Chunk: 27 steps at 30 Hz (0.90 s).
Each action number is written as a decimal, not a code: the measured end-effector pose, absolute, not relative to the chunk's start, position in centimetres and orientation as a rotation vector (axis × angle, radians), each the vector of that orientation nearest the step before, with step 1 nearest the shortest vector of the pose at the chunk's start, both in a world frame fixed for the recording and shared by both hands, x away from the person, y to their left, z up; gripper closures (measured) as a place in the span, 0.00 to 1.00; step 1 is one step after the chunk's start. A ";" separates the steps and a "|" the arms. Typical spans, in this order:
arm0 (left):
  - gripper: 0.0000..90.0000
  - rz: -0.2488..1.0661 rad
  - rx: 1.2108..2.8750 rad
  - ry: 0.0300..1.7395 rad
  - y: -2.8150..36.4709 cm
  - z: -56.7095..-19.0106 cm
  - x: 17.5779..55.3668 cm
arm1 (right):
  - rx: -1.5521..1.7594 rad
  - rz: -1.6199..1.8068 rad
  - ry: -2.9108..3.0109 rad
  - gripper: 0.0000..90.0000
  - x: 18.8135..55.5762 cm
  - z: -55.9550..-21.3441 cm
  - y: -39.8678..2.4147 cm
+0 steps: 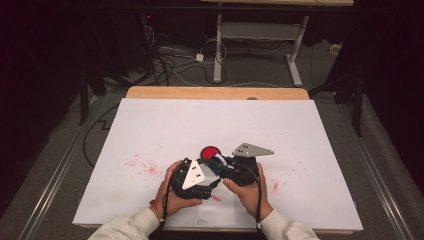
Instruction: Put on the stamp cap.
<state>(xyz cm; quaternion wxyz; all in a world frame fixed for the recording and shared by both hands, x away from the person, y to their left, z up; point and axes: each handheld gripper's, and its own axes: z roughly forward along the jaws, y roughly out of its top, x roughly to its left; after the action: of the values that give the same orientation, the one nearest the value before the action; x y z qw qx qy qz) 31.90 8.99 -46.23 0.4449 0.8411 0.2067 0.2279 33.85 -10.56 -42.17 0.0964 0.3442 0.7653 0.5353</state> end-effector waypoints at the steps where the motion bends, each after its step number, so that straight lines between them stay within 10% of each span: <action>1: 0.25 0.566 2.085 0.512 9.0 -46.2 31.9 | 1.019 1.585 2.269 0.77 33.8 -42.2 -10.6; 27: 0.23 0.597 2.101 0.531 12.3 -45.2 32.2 | 0.892 1.450 2.270 0.77 34.0 -40.6 -12.7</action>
<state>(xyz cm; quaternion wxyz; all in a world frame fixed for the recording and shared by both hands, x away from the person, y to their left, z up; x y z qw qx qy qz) 32.24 12.33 -45.15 0.4321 0.8430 0.2131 0.2393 33.97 -12.72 -40.60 0.1513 0.3106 0.7908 0.5052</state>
